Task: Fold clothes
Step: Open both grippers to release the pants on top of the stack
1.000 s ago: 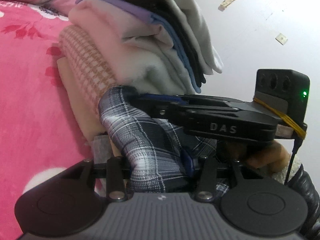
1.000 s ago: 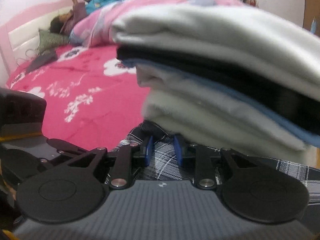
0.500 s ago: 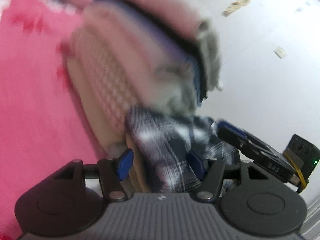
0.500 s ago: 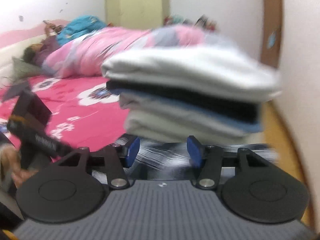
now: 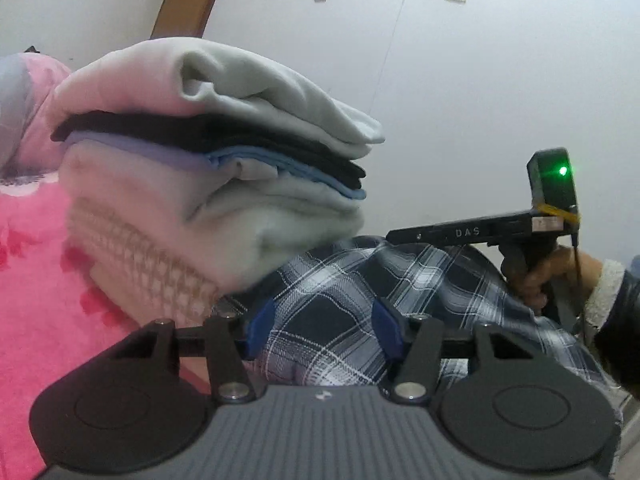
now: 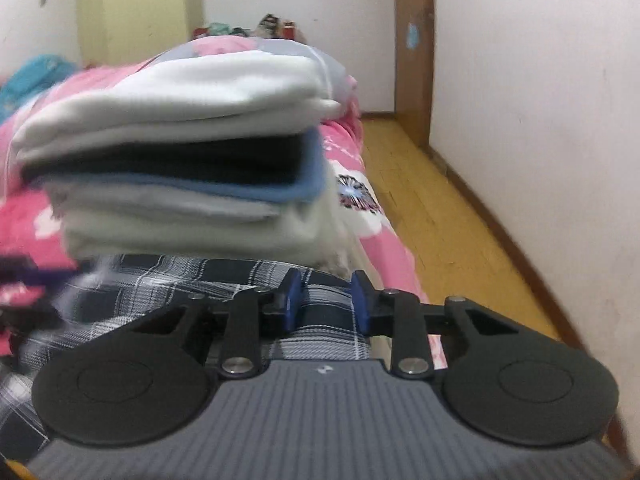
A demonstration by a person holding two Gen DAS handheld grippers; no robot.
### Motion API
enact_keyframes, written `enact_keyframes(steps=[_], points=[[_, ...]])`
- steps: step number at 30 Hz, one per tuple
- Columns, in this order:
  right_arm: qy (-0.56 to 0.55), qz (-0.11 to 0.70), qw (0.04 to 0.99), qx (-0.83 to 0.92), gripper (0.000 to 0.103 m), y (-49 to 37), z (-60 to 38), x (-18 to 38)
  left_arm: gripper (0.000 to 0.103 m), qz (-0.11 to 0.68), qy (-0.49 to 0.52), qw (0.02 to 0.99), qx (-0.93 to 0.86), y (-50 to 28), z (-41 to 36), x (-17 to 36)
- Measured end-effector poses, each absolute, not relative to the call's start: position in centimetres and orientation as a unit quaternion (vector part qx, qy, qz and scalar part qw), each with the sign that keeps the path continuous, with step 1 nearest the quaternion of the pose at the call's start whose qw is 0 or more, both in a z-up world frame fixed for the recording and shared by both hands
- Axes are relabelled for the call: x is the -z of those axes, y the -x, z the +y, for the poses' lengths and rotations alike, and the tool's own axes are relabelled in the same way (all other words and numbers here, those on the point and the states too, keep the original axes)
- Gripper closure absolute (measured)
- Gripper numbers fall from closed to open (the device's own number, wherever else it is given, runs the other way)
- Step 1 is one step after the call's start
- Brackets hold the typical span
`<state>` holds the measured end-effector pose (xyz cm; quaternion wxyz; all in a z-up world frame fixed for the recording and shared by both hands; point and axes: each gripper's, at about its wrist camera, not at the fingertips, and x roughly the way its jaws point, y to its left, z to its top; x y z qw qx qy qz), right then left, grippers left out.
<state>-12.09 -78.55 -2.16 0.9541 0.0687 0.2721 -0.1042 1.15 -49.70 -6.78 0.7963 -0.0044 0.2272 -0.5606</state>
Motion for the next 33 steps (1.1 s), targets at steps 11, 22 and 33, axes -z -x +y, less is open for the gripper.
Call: enact_keyframes(steps=[11, 22, 33], points=[[-0.117, 0.198, 0.930, 0.288, 0.076, 19.6, -79.5, 1.1, 0.039, 0.226, 0.014, 0.806, 0.546, -1.6, -47.9, 4.9], [-0.194, 0.065, 0.947, 0.246, 0.073, 32.8, -68.5, 0.2, 0.039, 0.167, -0.055, 0.779, 0.602, 5.0, -46.8, 2.3], [-0.431, 0.047, 0.867, 0.247, 0.039, 35.3, -68.2, 6.9, 0.029, 0.092, -0.206, 0.718, 0.658, 13.5, -44.6, 4.7]])
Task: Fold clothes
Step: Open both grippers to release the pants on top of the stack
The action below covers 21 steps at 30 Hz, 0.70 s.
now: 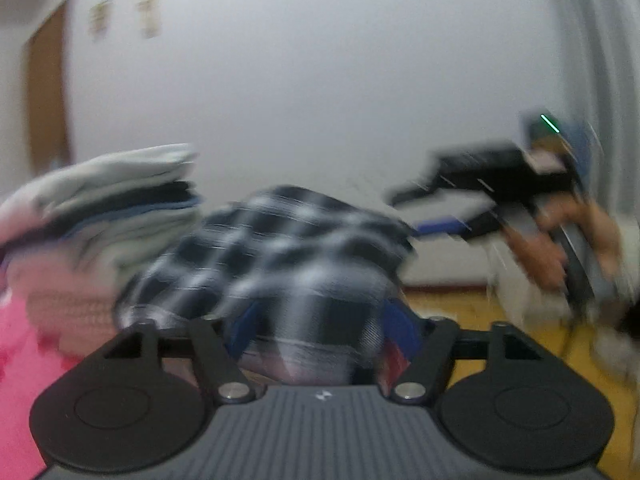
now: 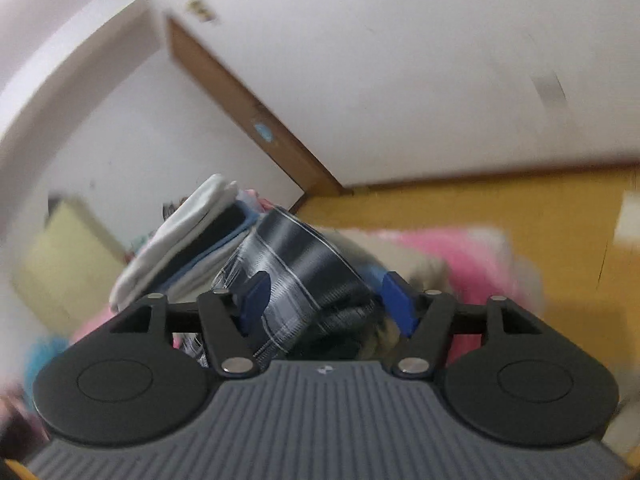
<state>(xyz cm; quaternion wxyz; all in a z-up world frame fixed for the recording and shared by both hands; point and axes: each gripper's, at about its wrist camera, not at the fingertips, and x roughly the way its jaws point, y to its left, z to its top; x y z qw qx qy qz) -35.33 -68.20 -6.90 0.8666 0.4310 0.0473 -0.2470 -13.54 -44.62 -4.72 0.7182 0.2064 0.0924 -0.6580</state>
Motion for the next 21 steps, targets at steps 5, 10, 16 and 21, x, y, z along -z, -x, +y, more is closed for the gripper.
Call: enact_keyframes(steps=[5, 10, 16, 21], points=[[-0.419, 0.091, 0.869, 0.248, 0.042, 32.8, -68.0, 6.6, 0.041, 0.056, -0.271, 0.727, 0.628, 15.2, -45.4, 6.5], [-0.392, 0.106, 0.876, 0.258, 0.079, 32.8, -67.6, 5.8, 0.070, 0.046, -0.287, 0.739, 0.608, 15.1, -45.6, 6.9], [-0.319, 0.068, 0.910, 0.256, 0.094, 33.2, -65.9, 2.1, 0.082, 0.059, -0.243, 0.742, 0.622, 14.4, -45.2, 3.8], [-0.296, 0.082, 0.909, 0.283, 0.094, 33.2, -65.9, 2.5, 0.079, 0.078, -0.262, 0.723, 0.634, 14.6, -46.4, 4.6]])
